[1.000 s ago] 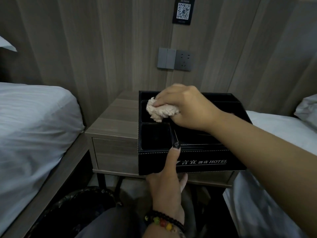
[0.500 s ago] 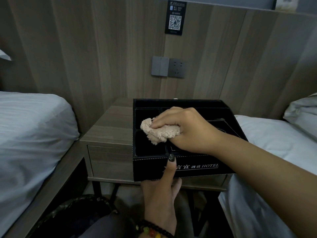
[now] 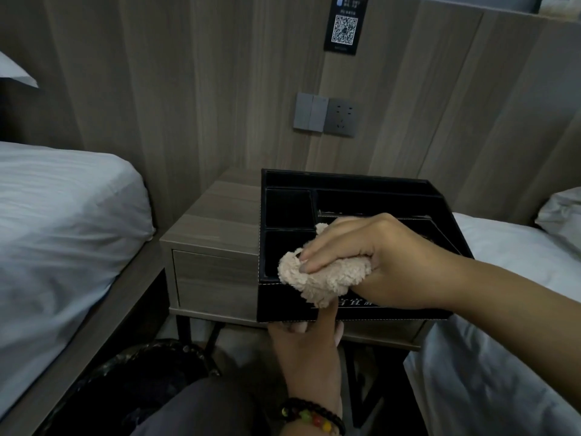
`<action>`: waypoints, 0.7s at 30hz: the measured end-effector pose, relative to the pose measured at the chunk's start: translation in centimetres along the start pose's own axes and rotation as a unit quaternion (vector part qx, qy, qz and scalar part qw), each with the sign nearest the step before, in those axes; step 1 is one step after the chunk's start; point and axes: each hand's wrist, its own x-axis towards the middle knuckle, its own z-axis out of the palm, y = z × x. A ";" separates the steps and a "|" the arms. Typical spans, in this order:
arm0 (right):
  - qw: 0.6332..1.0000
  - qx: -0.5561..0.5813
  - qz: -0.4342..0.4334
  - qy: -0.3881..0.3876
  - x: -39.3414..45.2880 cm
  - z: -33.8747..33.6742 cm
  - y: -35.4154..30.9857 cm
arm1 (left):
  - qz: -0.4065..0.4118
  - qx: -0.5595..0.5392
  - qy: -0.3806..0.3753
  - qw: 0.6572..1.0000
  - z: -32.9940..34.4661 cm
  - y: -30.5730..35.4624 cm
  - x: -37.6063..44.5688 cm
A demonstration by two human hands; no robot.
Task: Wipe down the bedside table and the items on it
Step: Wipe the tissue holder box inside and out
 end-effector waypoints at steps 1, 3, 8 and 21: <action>1.000 -0.005 -0.013 -0.005 0.3 0.3 -0.2 | 0.001 0.001 0.001 1.000 0.0 0.0 -0.1; 0.998 -0.031 -0.050 -0.019 1.0 1.1 -0.7 | -0.005 0.001 0.004 1.000 0.2 0.2 -0.1; 0.991 -0.069 -0.104 -0.044 3.3 2.1 -1.4 | -0.012 0.004 0.002 1.000 0.4 0.5 -0.2; 0.998 0.008 -0.068 -0.016 5.0 3.2 -2.0 | 0.025 0.053 -0.001 0.998 0.0 -0.7 -0.2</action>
